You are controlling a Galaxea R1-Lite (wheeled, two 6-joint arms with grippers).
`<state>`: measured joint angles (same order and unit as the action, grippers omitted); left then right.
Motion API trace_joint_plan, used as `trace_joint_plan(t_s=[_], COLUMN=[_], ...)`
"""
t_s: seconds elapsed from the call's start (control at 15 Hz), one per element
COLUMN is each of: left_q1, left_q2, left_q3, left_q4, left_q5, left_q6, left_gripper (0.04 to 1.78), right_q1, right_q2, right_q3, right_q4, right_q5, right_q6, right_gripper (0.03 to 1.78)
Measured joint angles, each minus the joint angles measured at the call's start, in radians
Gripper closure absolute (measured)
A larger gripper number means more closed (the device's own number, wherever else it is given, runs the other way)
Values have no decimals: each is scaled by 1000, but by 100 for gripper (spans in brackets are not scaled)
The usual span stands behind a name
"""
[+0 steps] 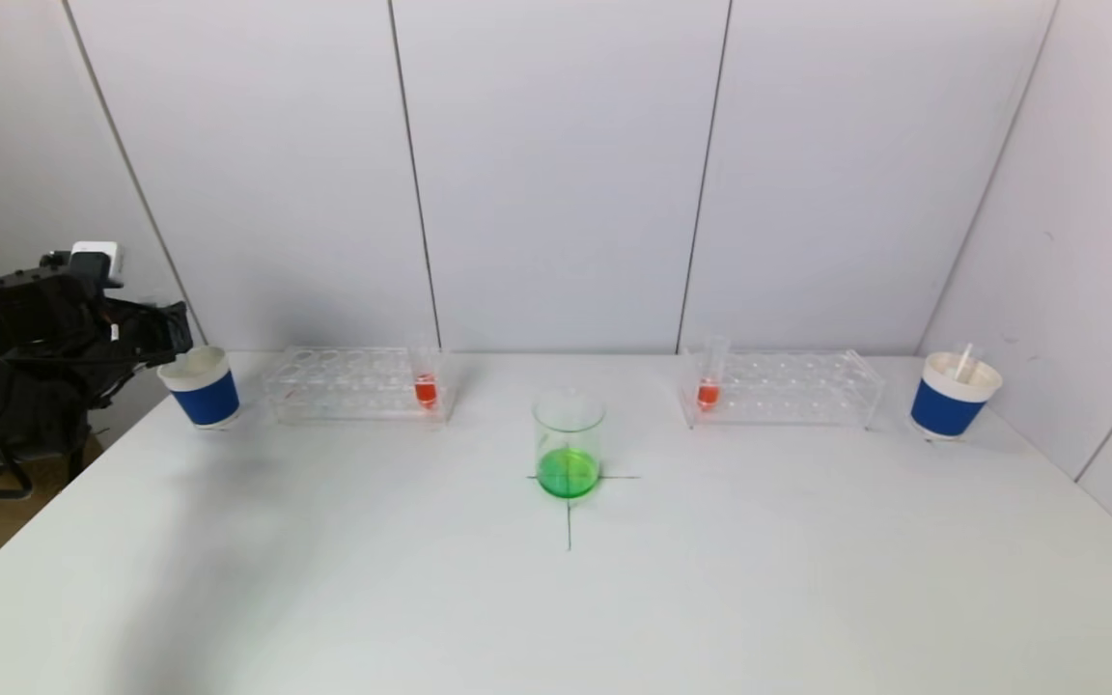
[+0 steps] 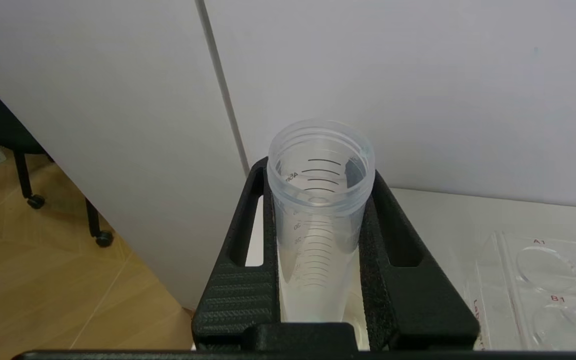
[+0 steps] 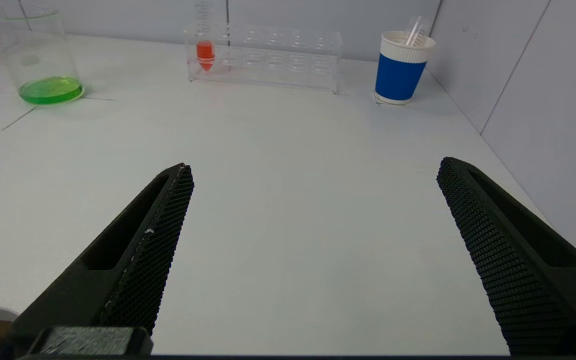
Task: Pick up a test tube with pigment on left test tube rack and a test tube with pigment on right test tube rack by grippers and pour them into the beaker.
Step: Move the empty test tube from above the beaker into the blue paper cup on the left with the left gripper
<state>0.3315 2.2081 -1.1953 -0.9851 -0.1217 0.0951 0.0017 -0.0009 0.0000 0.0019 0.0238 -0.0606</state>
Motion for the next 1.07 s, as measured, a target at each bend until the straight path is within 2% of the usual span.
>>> trace_joint_plan(t_s=[0.47,1.07], left_q1=[-3,-5], left_q2=[59,75], left_q3=[5,9], left_q4=[-59,-64], left_q5=[-1,-2], left_q6=[-15,-25], left_gripper=[136,136], right_q1=[0,0], right_q2=[0,0], right_q3=[0,0], right_q4=[0,0], right_q5=[0,0], right_q6=[0,0], right_gripper=[4,4])
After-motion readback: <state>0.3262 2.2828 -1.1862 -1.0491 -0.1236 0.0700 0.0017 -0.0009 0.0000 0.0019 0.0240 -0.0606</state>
